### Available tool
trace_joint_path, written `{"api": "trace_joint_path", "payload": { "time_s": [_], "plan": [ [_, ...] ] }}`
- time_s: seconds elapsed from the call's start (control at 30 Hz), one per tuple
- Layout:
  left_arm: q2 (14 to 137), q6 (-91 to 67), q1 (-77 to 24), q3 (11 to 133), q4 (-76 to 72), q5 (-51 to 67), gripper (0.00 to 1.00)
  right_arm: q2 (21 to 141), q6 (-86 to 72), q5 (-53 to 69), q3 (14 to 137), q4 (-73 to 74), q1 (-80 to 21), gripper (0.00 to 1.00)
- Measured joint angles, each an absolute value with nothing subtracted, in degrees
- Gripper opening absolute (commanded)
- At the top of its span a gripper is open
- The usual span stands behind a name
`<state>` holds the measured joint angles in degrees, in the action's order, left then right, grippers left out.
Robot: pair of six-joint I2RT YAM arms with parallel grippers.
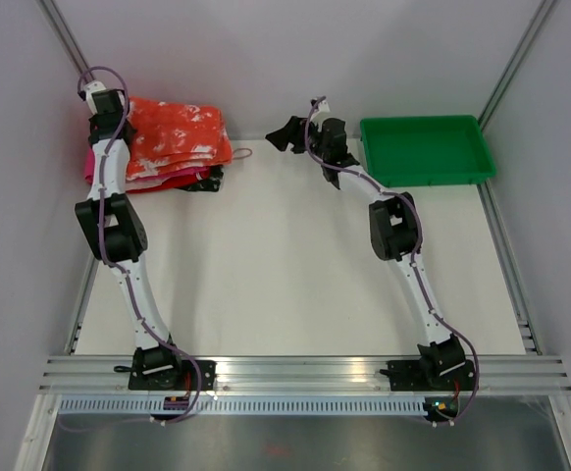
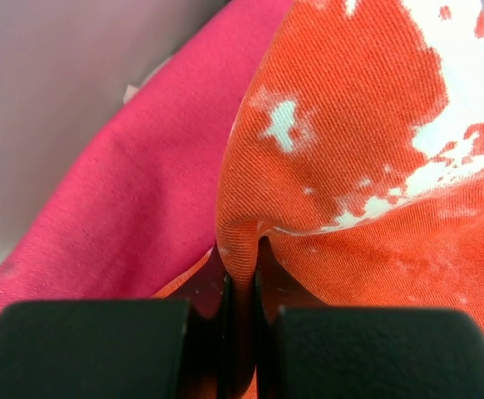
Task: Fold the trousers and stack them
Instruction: Neatly place the folded trousers to the corner
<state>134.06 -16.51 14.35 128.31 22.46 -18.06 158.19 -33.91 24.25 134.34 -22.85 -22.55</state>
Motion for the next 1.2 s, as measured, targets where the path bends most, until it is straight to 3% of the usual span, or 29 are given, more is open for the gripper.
{"api": "trace_joint_path", "payload": {
  "time_s": [0.3,0.57,0.67,0.7,0.77,0.8,0.9,1.03,1.2],
  "plan": [
    [134.06,-12.62,15.31,128.95,18.81,-18.83,0.02,146.08,-33.69,28.84,125.23,-22.48,-22.15,0.90],
    [134.50,-10.72,17.04,129.71,14.09,-21.54,0.06,144.16,-32.75,30.20,119.48,-20.69,-21.56,0.93],
    [134.80,-10.33,17.41,129.71,12.95,-22.94,0.31,143.44,-31.97,30.17,117.32,-18.50,-20.49,0.94],
    [134.87,-10.11,17.45,129.71,12.82,-23.55,0.61,143.13,-31.62,30.20,116.88,-17.58,-19.99,0.94],
    [134.91,-9.52,17.52,129.71,12.29,-25.17,0.71,142.23,-30.70,30.22,116.57,-15.33,-19.05,0.95],
    [134.82,-9.47,17.72,129.86,11.94,-25.58,0.86,141.49,-30.02,30.24,116.53,-14.11,-18.52,0.95],
    [133.62,-9.26,18.50,130.13,12.38,-26.24,0.97,138.26,-27.90,30.09,116.53,-10.44,-17.23,0.96],
    [127.11,-9.98,19.00,125.95,15.55,-24.25,0.98,131.72,-25.02,28.36,116.53,-5.06,-16.32,0.98],
    [106.48,-11.51,16.93,108.84,17.96,-16.86,0.99,120.07,-21.87,24.40,114.26,1.39,-16.51,0.98]
  ]
}}
